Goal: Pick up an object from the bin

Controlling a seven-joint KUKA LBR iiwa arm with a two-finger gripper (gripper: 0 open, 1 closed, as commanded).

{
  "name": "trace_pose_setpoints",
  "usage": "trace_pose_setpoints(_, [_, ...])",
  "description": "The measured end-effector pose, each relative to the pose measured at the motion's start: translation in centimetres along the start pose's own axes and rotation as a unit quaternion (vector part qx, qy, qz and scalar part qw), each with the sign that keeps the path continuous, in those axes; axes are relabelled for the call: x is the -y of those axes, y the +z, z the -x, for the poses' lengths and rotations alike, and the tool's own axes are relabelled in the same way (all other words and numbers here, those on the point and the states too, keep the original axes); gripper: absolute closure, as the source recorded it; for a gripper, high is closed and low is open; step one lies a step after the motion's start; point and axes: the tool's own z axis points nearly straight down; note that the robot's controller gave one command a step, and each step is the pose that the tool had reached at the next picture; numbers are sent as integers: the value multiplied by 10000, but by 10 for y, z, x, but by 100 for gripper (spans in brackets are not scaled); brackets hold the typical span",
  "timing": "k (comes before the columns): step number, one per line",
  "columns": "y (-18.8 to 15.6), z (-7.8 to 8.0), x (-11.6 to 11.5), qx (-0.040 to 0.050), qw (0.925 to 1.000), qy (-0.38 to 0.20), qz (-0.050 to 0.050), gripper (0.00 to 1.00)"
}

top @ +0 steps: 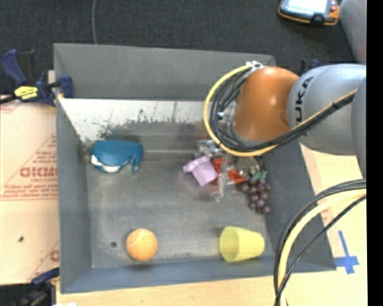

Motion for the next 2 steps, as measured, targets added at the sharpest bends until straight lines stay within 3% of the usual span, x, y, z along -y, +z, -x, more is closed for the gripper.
trace_pose_setpoints(1, [-18,-14,-12,-7,9999,150,13,100])
trace_pose_setpoints(2, [-18,-14,-12,-6,9999,154,14,100])
